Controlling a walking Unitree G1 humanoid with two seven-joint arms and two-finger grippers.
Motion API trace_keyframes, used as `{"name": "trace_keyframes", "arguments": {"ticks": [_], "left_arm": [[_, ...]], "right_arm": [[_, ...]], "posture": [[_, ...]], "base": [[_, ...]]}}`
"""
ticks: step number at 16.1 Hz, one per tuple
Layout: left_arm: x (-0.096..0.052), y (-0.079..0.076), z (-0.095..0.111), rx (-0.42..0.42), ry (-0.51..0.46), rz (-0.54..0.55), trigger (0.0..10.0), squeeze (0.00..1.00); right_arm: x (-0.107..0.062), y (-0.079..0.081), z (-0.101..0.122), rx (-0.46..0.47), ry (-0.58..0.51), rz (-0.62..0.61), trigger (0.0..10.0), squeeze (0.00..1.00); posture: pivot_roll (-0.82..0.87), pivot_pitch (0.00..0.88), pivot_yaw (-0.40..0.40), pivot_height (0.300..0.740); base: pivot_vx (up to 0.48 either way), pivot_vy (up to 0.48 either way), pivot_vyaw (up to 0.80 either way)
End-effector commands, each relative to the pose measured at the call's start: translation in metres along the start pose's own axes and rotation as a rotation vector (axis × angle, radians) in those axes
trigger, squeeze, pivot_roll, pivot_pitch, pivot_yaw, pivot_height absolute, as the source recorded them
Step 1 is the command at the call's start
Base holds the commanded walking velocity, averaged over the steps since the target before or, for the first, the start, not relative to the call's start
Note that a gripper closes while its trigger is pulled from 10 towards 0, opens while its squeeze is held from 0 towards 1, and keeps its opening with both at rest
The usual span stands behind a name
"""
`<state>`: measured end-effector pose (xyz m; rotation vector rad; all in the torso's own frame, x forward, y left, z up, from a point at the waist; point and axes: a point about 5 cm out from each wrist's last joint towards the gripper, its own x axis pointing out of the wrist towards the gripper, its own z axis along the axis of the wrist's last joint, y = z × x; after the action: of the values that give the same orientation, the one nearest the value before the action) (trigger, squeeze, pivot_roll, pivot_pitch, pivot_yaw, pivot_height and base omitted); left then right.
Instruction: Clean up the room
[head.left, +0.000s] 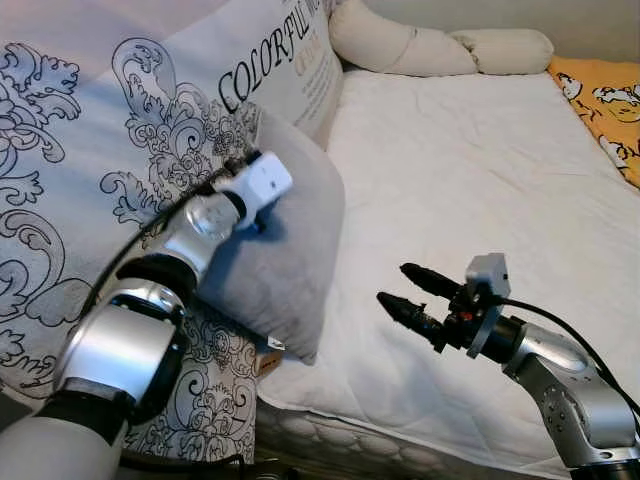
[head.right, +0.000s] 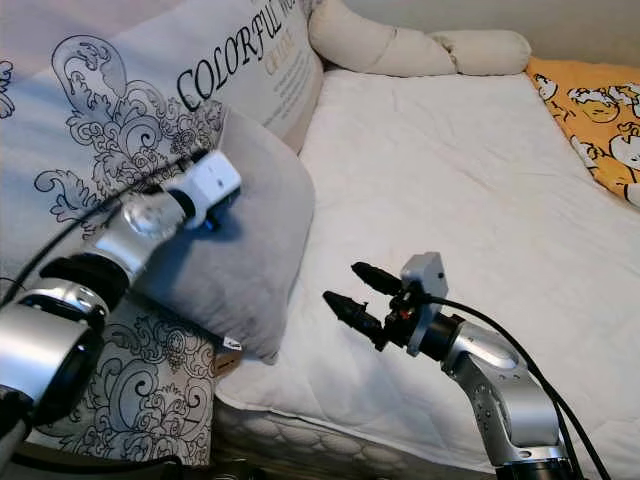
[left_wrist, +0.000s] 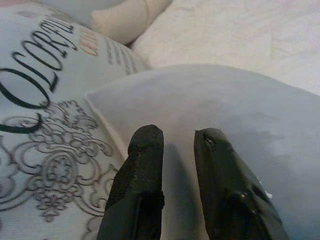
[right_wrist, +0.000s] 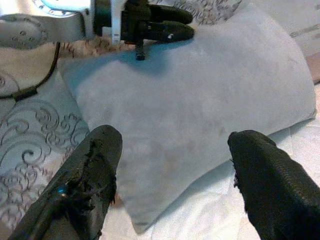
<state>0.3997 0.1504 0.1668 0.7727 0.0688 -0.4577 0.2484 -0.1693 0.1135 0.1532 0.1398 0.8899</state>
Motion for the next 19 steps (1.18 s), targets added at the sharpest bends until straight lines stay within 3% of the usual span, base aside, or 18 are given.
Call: {"name": "trace_keyframes", "arguments": {"ticks": [1,4,5,6,7,8,10,11,13,14,15,17,18,19], "left_arm": [[-0.001,0.008,0.005,-0.012,-0.027,0.004,10.0,1.00],[-0.006,0.009,0.019,-0.267,-0.228,-0.019,10.0,1.00],[-0.009,0.007,0.020,-0.442,-0.295,0.002,10.0,1.00],[-0.018,-0.001,0.023,-0.581,-0.391,0.035,10.0,1.00],[-0.027,-0.012,0.022,-0.638,-0.432,0.058,10.0,1.00],[-0.029,-0.016,0.021,-0.652,-0.435,0.065,10.0,1.00],[-0.047,-0.046,0.006,-0.714,-0.377,0.104,10.0,1.00],[-0.049,-0.049,0.004,-0.717,-0.366,0.108,10.0,1.00],[-0.065,-0.059,-0.008,-0.705,-0.291,0.127,10.0,1.00],[-0.068,-0.060,-0.009,-0.710,-0.281,0.129,10.0,1.00],[-0.079,-0.072,-0.028,-0.724,-0.188,0.172,10.0,1.00],[-0.089,-0.083,-0.038,-0.731,-0.125,0.185,10.0,1.00],[-0.090,-0.084,-0.039,-0.714,-0.111,0.182,10.0,1.00],[-0.091,-0.082,-0.039,-0.721,-0.109,0.197,10.0,1.00]], "right_arm": [[0.002,-0.002,0.009,0.000,-0.039,-0.006,10.0,0.00],[0.004,-0.010,0.016,0.029,-0.137,-0.097,10.0,0.00],[0.007,-0.013,0.017,0.041,-0.168,-0.154,10.0,0.00],[0.012,-0.012,0.019,0.095,-0.202,-0.197,10.0,0.00],[0.016,-0.012,0.019,0.111,-0.217,-0.231,10.0,0.00],[0.017,-0.014,0.019,0.100,-0.218,-0.253,10.0,0.00],[0.023,-0.020,0.014,0.136,-0.248,-0.421,10.0,0.00],[0.023,-0.021,0.013,0.131,-0.249,-0.446,10.0,0.00],[0.026,-0.031,0.004,0.158,-0.197,-0.650,10.0,0.00],[0.026,-0.031,0.003,0.163,-0.190,-0.669,10.0,0.00],[0.024,-0.031,-0.006,0.103,-0.120,-0.715,10.0,0.00],[0.020,-0.030,-0.008,0.098,-0.120,-0.749,10.0,0.00],[0.021,-0.030,-0.009,0.098,-0.120,-0.767,10.0,0.00],[0.021,-0.030,-0.008,0.037,-0.108,-0.786,10.0,0.00]], "posture": [[0.00,0.000,0.090,0.740],[0.00,0.000,0.107,0.740],[0.00,0.000,0.096,0.740],[0.00,0.000,0.090,0.740],[0.01,0.000,0.082,0.740],[0.01,0.000,0.082,0.740],[0.05,0.000,0.033,0.740],[0.05,0.000,0.020,0.740],[0.04,0.000,0.005,0.740],[0.04,0.000,0.005,0.740],[0.04,0.000,0.016,0.740],[0.05,0.000,0.010,0.740],[0.05,0.000,-0.004,0.740],[0.06,0.000,-0.009,0.740]], "base": [[0.000,0.000,0.00],[0.000,0.000,0.00],[0.000,0.000,0.00],[0.000,0.000,0.00],[0.000,0.000,0.00],[0.000,0.000,0.00],[0.000,-0.307,0.00],[0.000,-0.375,0.00],[0.000,-0.379,0.00],[0.000,-0.379,0.00],[0.000,-0.382,0.00],[0.000,-0.382,0.00],[0.000,-0.375,0.00],[0.000,-0.375,0.00]]}}
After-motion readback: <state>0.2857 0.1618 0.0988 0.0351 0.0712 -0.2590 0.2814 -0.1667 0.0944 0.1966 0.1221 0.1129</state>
